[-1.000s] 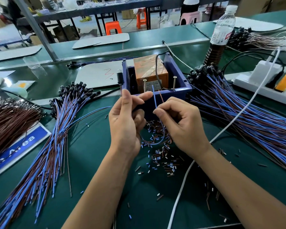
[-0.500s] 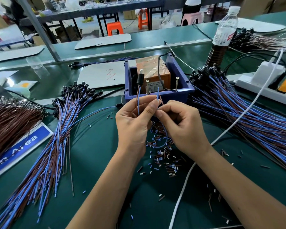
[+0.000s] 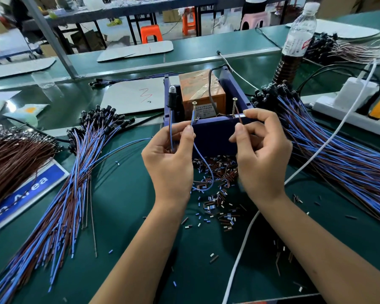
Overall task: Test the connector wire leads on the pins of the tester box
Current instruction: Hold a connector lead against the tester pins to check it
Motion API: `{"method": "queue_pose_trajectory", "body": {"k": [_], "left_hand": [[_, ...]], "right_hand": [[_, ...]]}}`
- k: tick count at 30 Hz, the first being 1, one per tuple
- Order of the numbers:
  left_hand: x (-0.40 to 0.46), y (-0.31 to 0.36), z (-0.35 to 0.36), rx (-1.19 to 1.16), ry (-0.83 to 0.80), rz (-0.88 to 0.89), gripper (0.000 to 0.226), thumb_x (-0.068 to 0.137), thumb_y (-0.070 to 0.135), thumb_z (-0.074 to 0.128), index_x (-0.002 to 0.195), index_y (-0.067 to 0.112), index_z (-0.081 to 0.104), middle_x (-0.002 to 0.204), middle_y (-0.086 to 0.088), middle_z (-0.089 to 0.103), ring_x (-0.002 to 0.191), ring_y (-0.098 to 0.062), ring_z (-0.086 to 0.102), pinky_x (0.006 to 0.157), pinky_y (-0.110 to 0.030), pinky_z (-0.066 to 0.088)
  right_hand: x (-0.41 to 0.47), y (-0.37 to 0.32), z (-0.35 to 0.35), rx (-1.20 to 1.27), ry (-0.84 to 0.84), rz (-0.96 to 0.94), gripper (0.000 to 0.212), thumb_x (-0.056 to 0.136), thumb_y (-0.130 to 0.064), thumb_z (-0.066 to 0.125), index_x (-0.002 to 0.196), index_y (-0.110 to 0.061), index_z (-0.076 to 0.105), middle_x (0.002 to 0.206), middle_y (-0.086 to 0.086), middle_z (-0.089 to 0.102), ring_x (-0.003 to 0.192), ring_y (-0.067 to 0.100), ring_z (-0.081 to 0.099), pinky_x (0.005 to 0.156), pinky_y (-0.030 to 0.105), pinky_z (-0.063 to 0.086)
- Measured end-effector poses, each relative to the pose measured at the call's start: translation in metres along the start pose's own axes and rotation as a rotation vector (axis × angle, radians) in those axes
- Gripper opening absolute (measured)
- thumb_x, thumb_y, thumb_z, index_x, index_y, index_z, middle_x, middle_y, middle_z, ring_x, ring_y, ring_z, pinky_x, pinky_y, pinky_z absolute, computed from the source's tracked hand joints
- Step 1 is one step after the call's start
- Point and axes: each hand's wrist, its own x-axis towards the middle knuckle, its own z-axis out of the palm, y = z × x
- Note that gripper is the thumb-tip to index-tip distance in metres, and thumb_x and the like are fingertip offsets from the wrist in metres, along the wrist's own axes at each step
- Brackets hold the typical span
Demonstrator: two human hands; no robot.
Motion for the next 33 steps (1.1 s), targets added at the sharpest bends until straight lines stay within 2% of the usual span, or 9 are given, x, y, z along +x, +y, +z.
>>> {"method": "queue_pose_trajectory", "body": {"k": [5,8,16,24,29,33], "left_hand": [[0.0027,0.0002,-0.0005,0.015,0.071,0.013,0.021,0.093,0.005,0.072,0.084,0.023,0.078,0.073,0.006,0.073,0.068,-0.008,0.064,0.069,-0.019,0.052],[0.0030,0.0002,-0.0001,0.034,0.066,0.003,0.020,0.093,0.004,0.072,0.085,0.021,0.077,0.073,0.007,0.072,0.068,-0.007,0.063,0.069,-0.018,0.052],[0.0035,0.0004,-0.0002,0.043,0.058,0.003,0.024,0.092,0.005,0.073,0.081,0.026,0.078,0.072,0.008,0.072,0.067,-0.006,0.062,0.068,-0.016,0.052],[0.0023,0.0006,-0.0002,0.037,0.026,-0.003,0.021,0.092,0.006,0.072,0.083,0.024,0.079,0.074,0.006,0.072,0.069,-0.008,0.062,0.070,-0.018,0.052],[0.0013,0.0021,-0.0002,0.030,0.040,0.003,0.022,0.091,0.006,0.072,0.082,0.024,0.079,0.073,0.005,0.071,0.067,-0.010,0.060,0.067,-0.020,0.051],[0.0015,0.0012,-0.0008,0.022,0.031,-0.007,0.021,0.091,0.008,0.072,0.081,0.025,0.079,0.072,0.004,0.070,0.066,-0.012,0.058,0.063,-0.022,0.050]], "right_hand": [[0.0008,0.0034,0.0005,-0.054,0.048,0.029,0.017,0.102,-0.014,0.063,0.117,-0.010,0.069,0.079,-0.011,0.073,0.073,0.008,0.072,0.069,0.027,0.057],[0.0009,0.0029,0.0004,-0.065,0.033,0.021,0.016,0.102,-0.014,0.063,0.116,-0.010,0.072,0.080,-0.009,0.073,0.075,0.007,0.073,0.070,0.028,0.059],[0.0006,0.0013,-0.0001,-0.060,0.029,0.038,0.015,0.102,-0.012,0.062,0.113,-0.013,0.073,0.077,-0.010,0.072,0.070,0.007,0.071,0.065,0.020,0.053],[0.0008,0.0008,-0.0007,-0.062,0.016,0.038,0.015,0.102,-0.011,0.062,0.113,-0.013,0.072,0.076,-0.010,0.072,0.068,0.008,0.070,0.064,0.020,0.051],[0.0017,0.0017,-0.0010,-0.070,0.033,0.031,0.014,0.102,-0.012,0.062,0.111,-0.011,0.073,0.076,-0.005,0.073,0.070,0.007,0.071,0.066,0.030,0.057],[0.0014,0.0024,-0.0007,-0.072,0.030,0.028,0.014,0.102,-0.012,0.062,0.111,-0.011,0.073,0.077,-0.005,0.073,0.071,0.007,0.071,0.066,0.032,0.058]]}}
